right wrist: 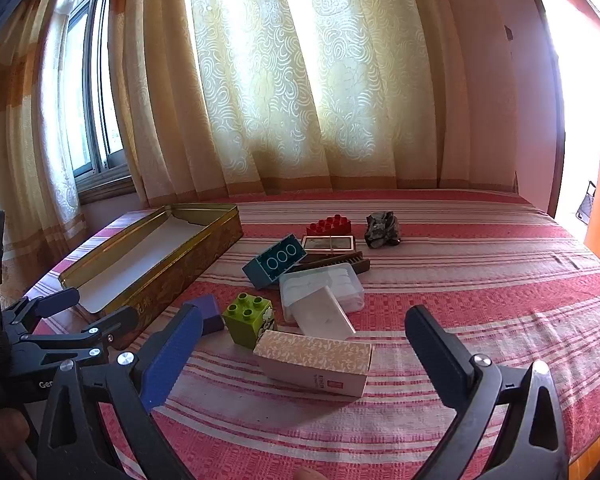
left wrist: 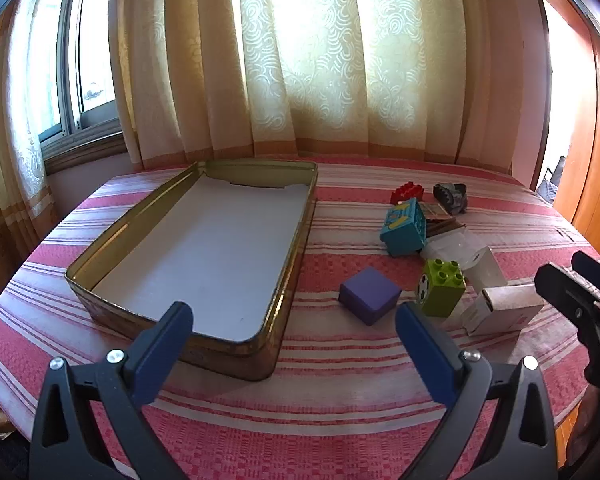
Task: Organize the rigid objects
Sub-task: 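Grasp the beige printed box with the right tool while the left tool grasps the green Duplo brick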
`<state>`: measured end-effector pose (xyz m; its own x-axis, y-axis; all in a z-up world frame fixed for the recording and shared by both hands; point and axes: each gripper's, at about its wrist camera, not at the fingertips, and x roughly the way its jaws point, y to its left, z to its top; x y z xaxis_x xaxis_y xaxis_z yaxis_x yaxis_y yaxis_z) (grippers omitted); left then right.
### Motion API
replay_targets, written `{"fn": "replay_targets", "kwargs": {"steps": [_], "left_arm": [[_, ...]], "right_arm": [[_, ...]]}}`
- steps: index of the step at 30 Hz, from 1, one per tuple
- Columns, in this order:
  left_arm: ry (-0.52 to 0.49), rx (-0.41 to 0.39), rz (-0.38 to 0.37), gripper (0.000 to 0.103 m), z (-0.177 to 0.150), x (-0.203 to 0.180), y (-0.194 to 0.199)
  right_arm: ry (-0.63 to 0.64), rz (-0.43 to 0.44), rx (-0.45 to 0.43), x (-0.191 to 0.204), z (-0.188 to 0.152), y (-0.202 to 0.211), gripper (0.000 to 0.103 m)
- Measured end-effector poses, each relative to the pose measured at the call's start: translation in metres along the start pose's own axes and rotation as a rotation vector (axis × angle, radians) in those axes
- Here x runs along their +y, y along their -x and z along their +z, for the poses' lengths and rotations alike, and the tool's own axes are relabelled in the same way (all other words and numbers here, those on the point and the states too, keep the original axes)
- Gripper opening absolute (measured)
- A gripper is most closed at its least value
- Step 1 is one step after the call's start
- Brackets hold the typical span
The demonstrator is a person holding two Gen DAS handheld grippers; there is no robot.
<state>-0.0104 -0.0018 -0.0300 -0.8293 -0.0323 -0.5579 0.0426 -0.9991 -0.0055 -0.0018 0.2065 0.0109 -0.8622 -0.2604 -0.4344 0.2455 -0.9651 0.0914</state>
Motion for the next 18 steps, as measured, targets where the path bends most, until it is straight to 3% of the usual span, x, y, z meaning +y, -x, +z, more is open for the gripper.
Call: {"fn": "replay_targets", "kwargs": {"steps": [13,18], "left_arm": [[-0.003,0.008,0.017,0.103,-0.004,-0.001,-0.007],[-0.054,-0.05,0.049,0.103,-0.006,-0.012,0.002]], "right_arm": [[-0.037,-0.016,0.029,-0.003,-0.008,-0.012,0.102],[-0.061,-0.039,0.042,-0.007,-0.015,-0.018,0.102]]}}
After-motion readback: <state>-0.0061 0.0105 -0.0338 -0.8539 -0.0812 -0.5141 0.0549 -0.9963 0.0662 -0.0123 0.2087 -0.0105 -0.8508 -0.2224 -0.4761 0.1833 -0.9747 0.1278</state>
